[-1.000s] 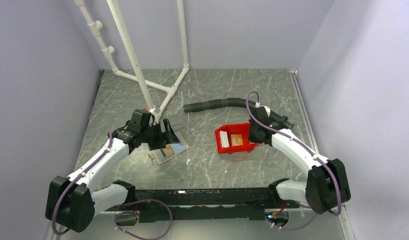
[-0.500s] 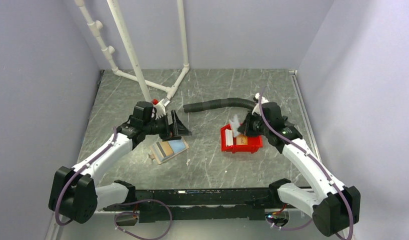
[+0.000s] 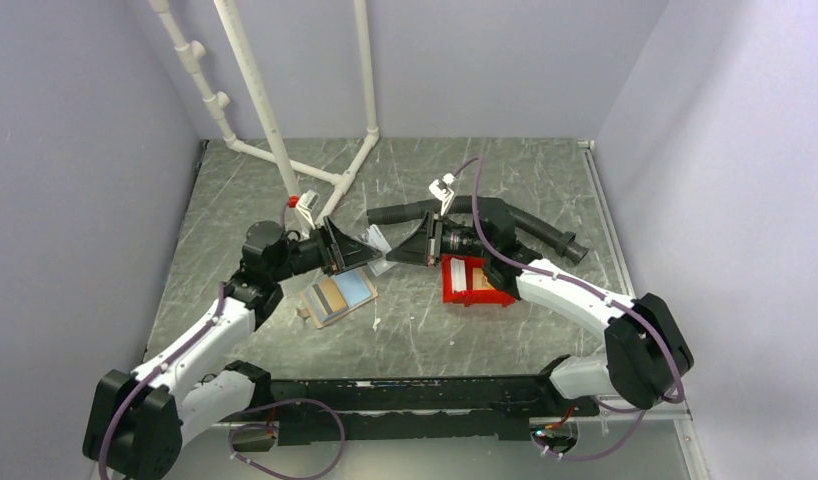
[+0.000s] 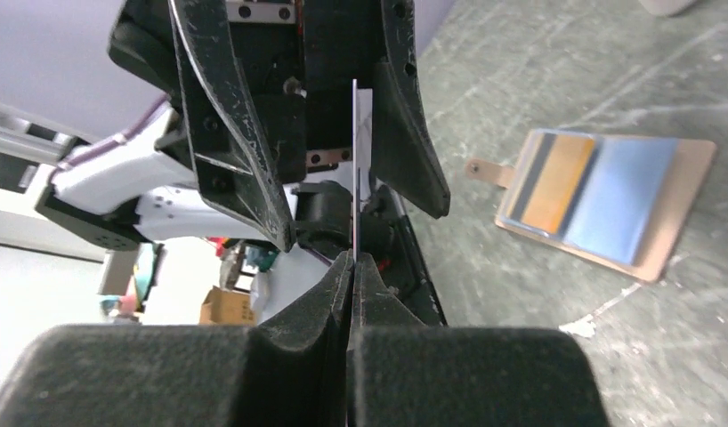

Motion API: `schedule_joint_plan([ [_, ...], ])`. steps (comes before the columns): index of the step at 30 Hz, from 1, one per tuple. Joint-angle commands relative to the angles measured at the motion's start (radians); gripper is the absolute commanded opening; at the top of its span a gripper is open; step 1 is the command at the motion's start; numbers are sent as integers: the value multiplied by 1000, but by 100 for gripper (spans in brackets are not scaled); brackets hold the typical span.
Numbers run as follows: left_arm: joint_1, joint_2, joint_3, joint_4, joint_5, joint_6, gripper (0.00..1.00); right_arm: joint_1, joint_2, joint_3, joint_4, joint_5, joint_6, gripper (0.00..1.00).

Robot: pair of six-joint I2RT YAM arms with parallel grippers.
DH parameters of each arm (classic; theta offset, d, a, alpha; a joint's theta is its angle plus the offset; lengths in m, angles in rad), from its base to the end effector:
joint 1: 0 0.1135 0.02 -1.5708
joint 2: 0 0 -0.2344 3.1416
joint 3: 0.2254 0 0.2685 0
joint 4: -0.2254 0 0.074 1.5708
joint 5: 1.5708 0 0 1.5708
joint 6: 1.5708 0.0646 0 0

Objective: Put the credit cards into the card holder
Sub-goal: Insert the credit card into the card holder.

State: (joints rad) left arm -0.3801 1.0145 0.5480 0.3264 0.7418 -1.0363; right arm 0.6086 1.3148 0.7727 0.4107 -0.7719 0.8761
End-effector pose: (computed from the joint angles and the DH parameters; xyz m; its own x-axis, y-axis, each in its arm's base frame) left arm 0.2414 -0.1434 0.2315 -0.8360 -0.3492 -0.4232 0.3442 0.2669 -0.9002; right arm 0.2491 0.2285 0.2409 -0.8194 0.1000 -0.5644 -0.5428 0.1808 0.8201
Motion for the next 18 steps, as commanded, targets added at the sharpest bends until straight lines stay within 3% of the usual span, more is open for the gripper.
schedule_joint_plan([
  [1,3,-95,-45,149,-75,-82,74,11,18,-3,274,4,128,0],
  [6,5,-190,-90,145,-138,-99,55,11,34,-14,325,28,159,0],
  [15,19,-200,-65,124,-159,-92,42,18,65,-12,376,2,191,0],
  [16,22,-202,-63,119,-163,-90,37,19,66,-12,375,1,190,0],
  [18,30,-210,-57,91,-174,-82,18,18,71,-9,369,-1,185,0],
])
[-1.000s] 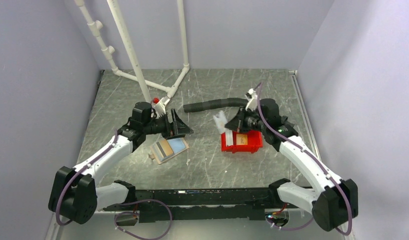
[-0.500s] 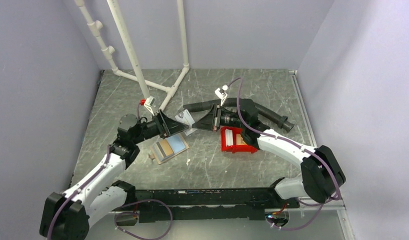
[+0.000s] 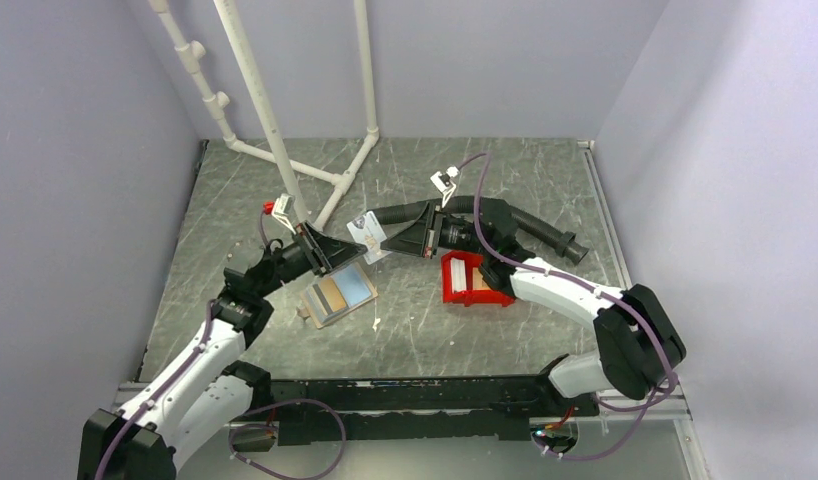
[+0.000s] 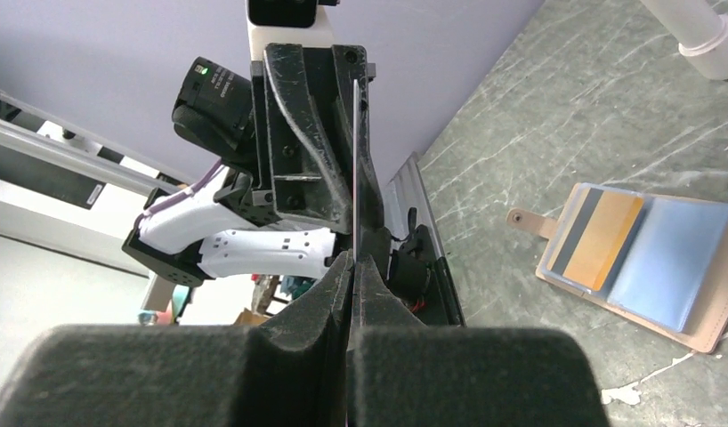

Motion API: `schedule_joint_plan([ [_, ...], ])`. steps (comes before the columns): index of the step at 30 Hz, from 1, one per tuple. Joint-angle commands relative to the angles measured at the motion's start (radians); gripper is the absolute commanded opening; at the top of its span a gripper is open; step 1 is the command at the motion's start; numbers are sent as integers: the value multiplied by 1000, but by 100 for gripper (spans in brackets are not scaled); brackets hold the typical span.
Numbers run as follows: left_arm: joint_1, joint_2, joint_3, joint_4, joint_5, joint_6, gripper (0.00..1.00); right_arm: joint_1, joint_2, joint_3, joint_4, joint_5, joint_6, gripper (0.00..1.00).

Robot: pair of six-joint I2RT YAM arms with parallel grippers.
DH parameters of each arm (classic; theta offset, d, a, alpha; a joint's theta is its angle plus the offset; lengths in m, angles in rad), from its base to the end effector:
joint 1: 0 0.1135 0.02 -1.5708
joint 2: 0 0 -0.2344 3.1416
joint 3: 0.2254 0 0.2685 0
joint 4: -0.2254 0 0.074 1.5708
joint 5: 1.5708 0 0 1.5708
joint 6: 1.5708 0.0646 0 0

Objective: Put the credit cards into the card holder
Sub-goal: Insert the credit card into the card holder.

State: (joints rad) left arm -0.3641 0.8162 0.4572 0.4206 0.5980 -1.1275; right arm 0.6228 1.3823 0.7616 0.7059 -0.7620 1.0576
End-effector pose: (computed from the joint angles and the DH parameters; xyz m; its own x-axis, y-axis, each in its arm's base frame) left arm 0.2232 -0.1240 0.2563 -0.7155 -0.5263 -0.4594 0.4034 0.2256 -0.8868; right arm 0.2535 0.2370 0.2506 -0.8204 0.1868 -0.5404 -0.5417 0.0483 0.8392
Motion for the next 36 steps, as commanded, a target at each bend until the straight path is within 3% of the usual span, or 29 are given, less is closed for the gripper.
schedule_joint_plan([
  [1,19,-18,37,-22,-36,18,8,5,5,4,68,-11,-3,0],
  [2,22,-24,42,-52,-42,32,0,6,11,11,45,-12,-17,0],
  [3,30,-29,57,-106,-47,57,0,6,17,24,4,-13,-36,5],
  [5,59,-22,118,-305,-57,130,0,5,18,75,-195,32,-168,36],
  [6,85,-5,155,-448,-50,178,0,7,20,113,-334,98,-311,54],
  [7,124,26,193,-623,-27,225,0,13,37,164,-482,161,-410,62],
  [9,221,101,239,-807,65,347,0,24,102,255,-644,216,-535,65],
  [12,336,176,221,-908,185,471,0,58,247,378,-737,184,-607,59],
  [16,355,264,198,-909,243,480,0,141,482,556,-841,179,-659,28],
  [20,356,340,158,-822,236,469,0,161,601,600,-776,200,-622,1],
  [26,355,432,153,-815,184,484,0,159,707,650,-817,247,-656,0],
  [36,353,585,179,-841,153,509,0,147,723,614,-792,270,-660,0],
])
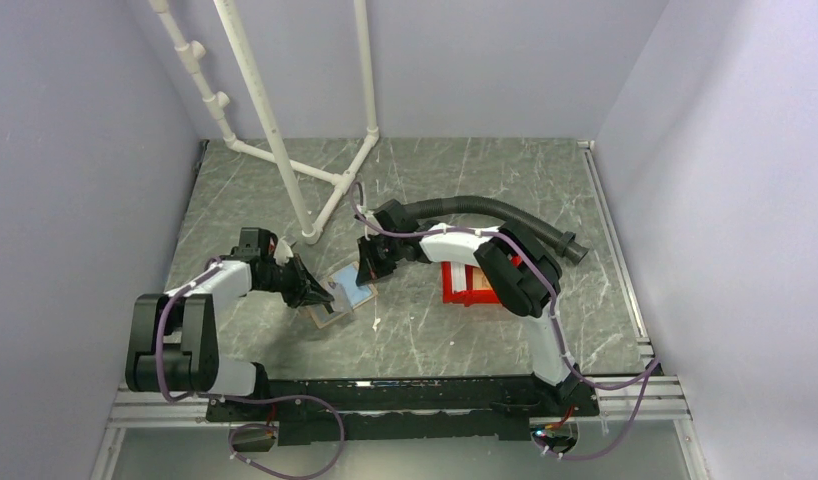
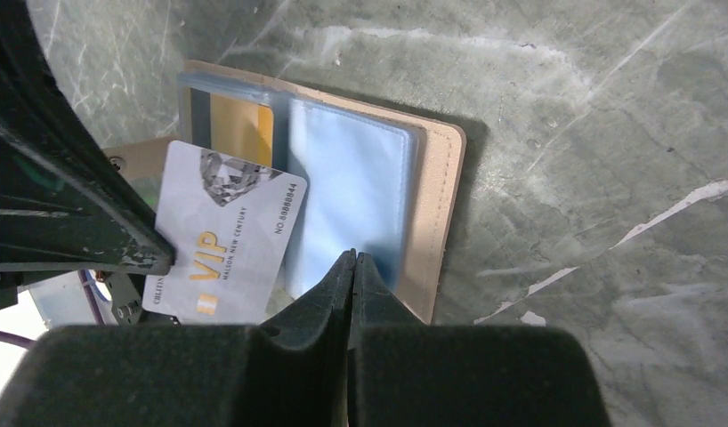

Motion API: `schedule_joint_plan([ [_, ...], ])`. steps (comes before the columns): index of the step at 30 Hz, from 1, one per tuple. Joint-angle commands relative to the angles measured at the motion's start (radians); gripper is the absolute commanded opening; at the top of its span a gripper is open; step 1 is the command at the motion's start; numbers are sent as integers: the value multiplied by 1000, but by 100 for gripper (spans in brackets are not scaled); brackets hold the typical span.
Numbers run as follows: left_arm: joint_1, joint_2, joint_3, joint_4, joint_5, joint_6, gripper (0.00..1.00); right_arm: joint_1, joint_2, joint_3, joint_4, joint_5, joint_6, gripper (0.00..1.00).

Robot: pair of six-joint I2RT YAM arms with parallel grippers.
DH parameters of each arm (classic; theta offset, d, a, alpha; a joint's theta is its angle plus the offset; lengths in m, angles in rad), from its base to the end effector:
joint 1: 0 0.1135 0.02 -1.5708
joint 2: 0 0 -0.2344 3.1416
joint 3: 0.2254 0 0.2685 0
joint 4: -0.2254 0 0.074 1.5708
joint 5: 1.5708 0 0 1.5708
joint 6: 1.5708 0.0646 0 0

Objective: Put the credit cards into the card holder
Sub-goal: Insert the credit card into the card holder.

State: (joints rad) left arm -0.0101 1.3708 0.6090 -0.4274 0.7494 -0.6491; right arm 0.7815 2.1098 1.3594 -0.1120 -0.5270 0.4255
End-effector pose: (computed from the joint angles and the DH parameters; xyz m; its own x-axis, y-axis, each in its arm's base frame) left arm 0.2489 -0.0465 0.0934 -0.8971 -0.4335 0.0855 -0.3530 0.5868 -0.7287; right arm 0.3016 0.3450 0.0815 -0.8382 -0.3291 -0.4350 -0.5435 0.5697 0.6164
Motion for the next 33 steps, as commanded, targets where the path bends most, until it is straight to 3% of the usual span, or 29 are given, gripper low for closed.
schedule_joint_plan([
  [1,0,41,31,7,-1,32,0,-14,-4,14,28,32,-28,0],
  [8,1,95,52,-25,-49,11,0,-19,-7,-3,37,31,-29,0],
  [22,1,33,90,-151,-101,-63,0,-19,2,-8,54,20,-22,0],
  [33,1,109,91,-113,-115,-71,0,-19,6,-8,63,12,-16,0],
])
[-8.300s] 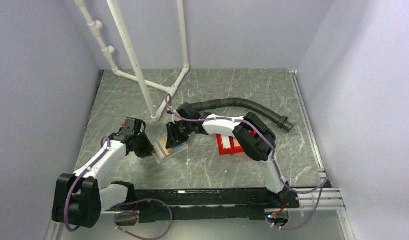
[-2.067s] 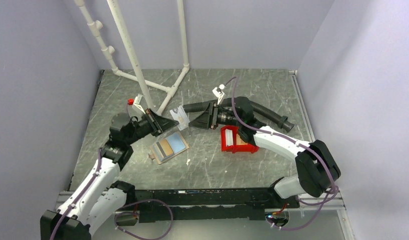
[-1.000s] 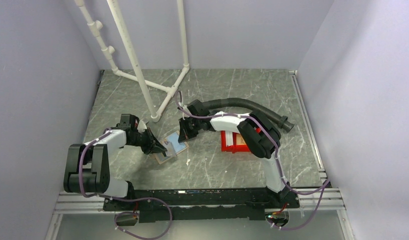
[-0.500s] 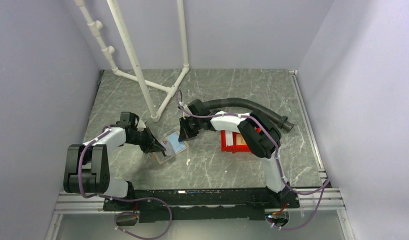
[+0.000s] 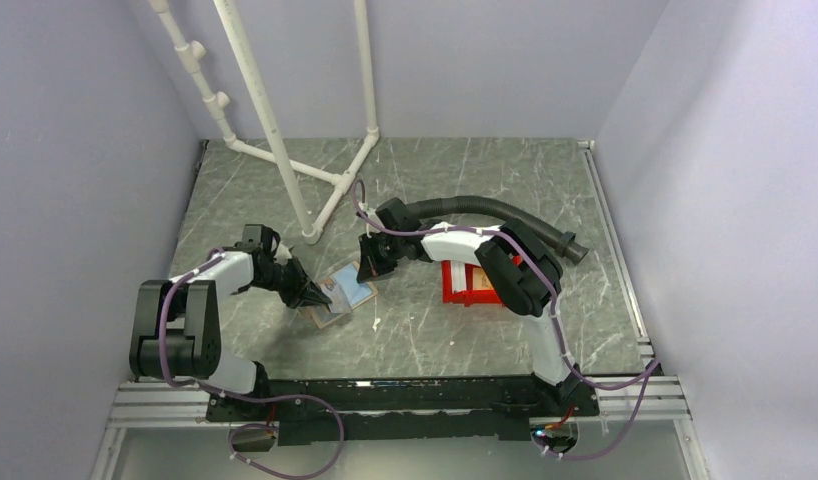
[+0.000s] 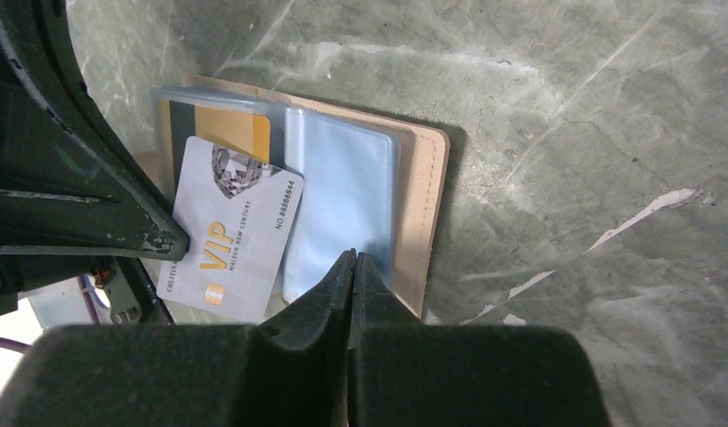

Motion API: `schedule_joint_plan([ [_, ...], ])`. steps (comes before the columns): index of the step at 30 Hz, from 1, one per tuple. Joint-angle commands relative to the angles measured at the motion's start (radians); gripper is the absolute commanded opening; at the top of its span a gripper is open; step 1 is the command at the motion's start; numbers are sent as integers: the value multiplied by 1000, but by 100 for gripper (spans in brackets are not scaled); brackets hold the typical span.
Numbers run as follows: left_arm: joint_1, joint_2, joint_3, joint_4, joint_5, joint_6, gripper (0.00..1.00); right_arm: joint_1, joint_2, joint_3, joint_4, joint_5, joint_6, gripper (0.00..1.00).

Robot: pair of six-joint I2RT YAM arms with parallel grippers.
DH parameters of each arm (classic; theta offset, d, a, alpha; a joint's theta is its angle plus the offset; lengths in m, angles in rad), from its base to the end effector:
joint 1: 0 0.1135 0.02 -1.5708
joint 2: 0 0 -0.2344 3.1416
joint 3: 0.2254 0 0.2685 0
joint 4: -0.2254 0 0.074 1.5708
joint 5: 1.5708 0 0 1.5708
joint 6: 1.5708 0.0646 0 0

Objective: Put the credit cards into the card holder
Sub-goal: Insert the credit card into the card holder.

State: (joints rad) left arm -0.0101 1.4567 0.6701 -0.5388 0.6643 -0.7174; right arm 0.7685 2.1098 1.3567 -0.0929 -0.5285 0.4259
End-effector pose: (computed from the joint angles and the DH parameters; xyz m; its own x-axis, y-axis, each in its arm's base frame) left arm 0.2505 -0.0424 0.0824 -0.8346 -0.5092 0.2101 -0.5188 0.5986 -0.6104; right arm 0.3069 0.3420 0.0823 -0.8374 -0.3133 -0.4478 -0.5431 0.5688 0.6177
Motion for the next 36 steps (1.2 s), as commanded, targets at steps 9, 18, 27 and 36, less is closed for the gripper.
schedule_joint_plan([
  [9,0,55,8,99,-17,-16,0,-6,19,-1,48,5,-12,0],
  [18,0,54,-50,262,6,-94,0,-6,23,-2,50,2,-12,0],
  [27,-1,39,-97,333,22,-146,0,-6,24,-4,53,-1,-9,0],
  [36,-21,51,-168,474,49,-236,0,-5,19,10,26,-6,2,0],
])
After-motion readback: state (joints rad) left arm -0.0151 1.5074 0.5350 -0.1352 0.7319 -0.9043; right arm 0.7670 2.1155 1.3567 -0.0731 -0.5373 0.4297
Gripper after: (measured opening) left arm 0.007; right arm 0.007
